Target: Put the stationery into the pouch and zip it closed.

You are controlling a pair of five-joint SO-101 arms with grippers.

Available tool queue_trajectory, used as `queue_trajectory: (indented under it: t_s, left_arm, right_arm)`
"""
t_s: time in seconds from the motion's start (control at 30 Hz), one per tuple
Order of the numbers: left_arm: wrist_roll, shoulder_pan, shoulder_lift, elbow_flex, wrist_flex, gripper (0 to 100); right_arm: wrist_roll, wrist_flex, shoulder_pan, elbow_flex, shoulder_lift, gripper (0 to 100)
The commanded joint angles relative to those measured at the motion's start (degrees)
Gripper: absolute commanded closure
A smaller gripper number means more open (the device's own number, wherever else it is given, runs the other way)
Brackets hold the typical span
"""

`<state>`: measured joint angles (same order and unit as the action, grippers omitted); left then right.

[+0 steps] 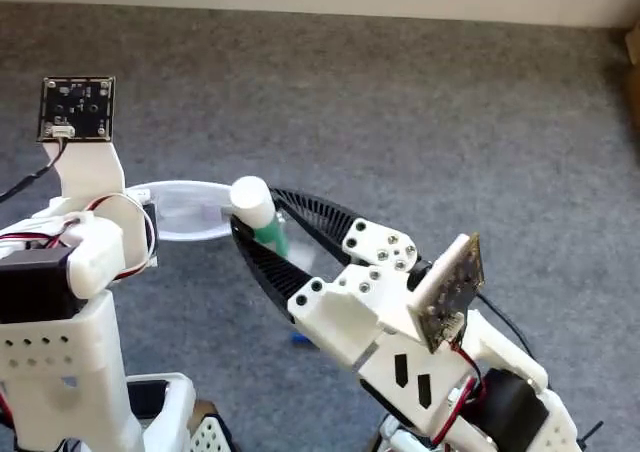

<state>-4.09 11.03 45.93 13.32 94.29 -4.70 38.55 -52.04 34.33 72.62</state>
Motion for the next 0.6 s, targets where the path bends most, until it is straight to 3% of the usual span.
queue_trajectory:
  t_s: [0.0, 0.33, 0.57]
  left_arm:
    - [-0.53, -0.57, 0.31, -0.4, 0.09, 99]
    - [-0.53, -0.57, 0.31, -0.4, 0.18, 99]
    - [-0.53, -0.57, 0.4, -0.48, 0.62, 99]
  right_arm:
    - [-0.18, -9.45, -2.86, 0.48, 0.66, 99.3]
    - [-0.18, -46.46, -5.23, 25.54, 0.75, 99.3]
    - [-0.44, -54.2, -4.97, 32.31, 0.4, 99.3]
